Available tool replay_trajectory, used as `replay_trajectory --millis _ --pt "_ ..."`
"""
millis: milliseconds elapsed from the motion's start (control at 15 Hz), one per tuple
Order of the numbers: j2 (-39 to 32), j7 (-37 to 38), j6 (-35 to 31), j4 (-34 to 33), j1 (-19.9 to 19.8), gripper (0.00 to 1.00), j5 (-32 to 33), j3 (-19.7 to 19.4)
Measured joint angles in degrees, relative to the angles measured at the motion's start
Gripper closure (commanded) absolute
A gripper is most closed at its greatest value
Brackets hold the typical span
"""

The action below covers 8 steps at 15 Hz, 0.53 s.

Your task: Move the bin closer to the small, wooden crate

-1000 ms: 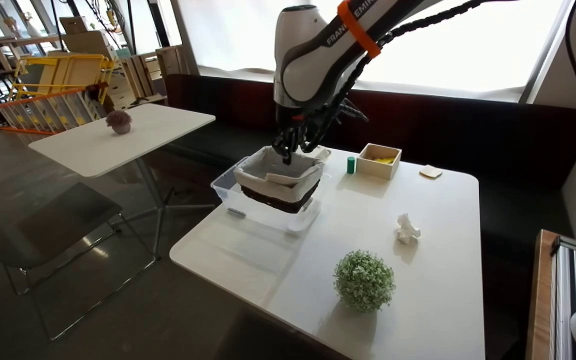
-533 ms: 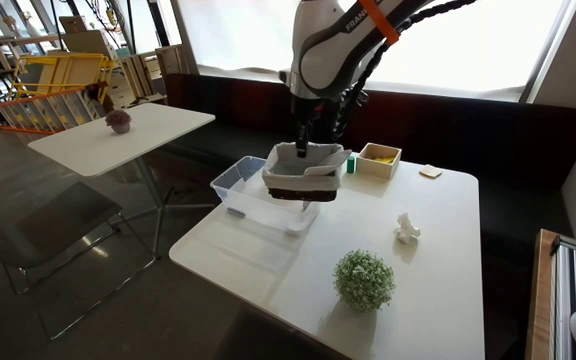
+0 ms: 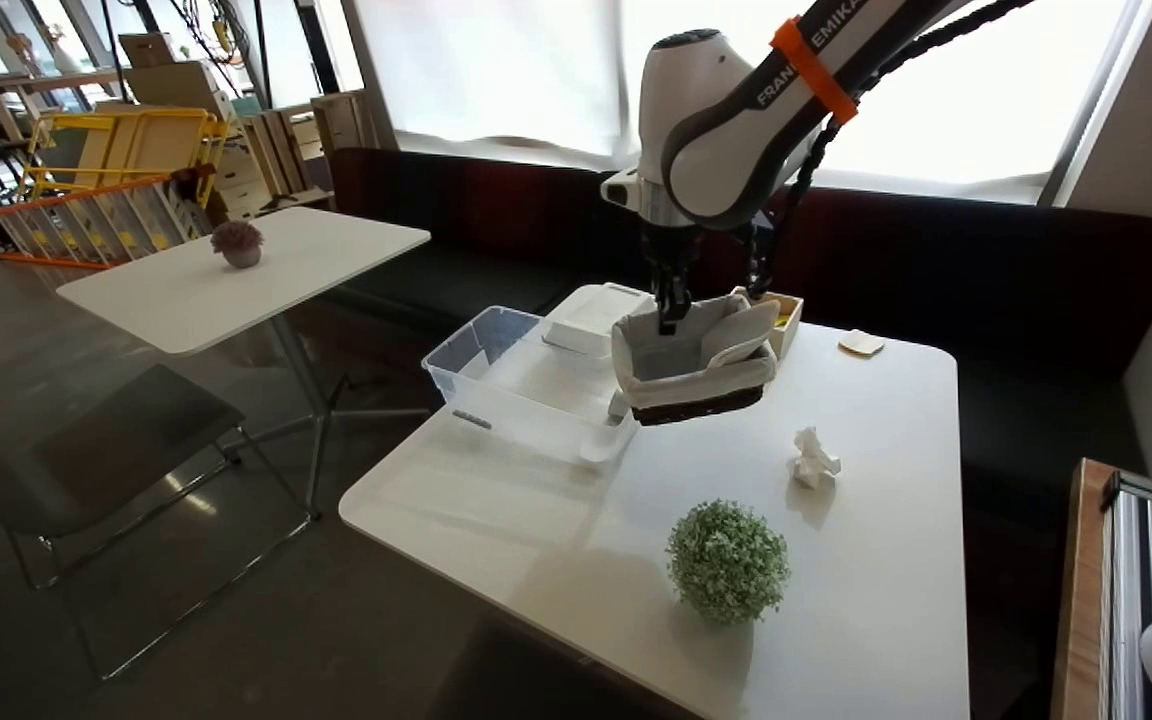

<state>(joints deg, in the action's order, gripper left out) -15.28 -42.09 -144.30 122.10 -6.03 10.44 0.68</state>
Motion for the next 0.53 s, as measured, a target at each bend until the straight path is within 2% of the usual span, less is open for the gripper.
replay_trajectory --millis 533 --pt "0.3 -0.3 0.0 0.1 0.0 0.86 0.3 0.0"
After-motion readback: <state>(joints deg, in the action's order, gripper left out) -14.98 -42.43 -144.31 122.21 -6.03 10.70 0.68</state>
